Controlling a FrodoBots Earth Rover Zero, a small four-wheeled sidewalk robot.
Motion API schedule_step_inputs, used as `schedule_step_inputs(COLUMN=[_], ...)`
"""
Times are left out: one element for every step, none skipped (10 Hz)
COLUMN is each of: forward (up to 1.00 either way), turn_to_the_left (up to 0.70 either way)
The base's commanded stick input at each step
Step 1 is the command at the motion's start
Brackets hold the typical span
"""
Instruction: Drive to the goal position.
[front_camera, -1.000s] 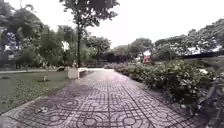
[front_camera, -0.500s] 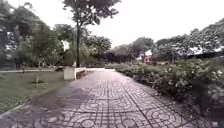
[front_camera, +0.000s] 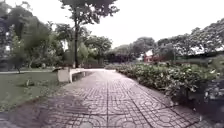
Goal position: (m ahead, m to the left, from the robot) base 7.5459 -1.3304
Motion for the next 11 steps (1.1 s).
schedule_step_inputs(forward=[1.00,1.00,1.00,1.00,1.00,1.00,1.00,1.00,1.00,1.00,1.00], turn_to_the_left=[0.00,0.00,0.00,0.00,0.00,0.00,0.00,0.00,0.00,0.00,0.00])
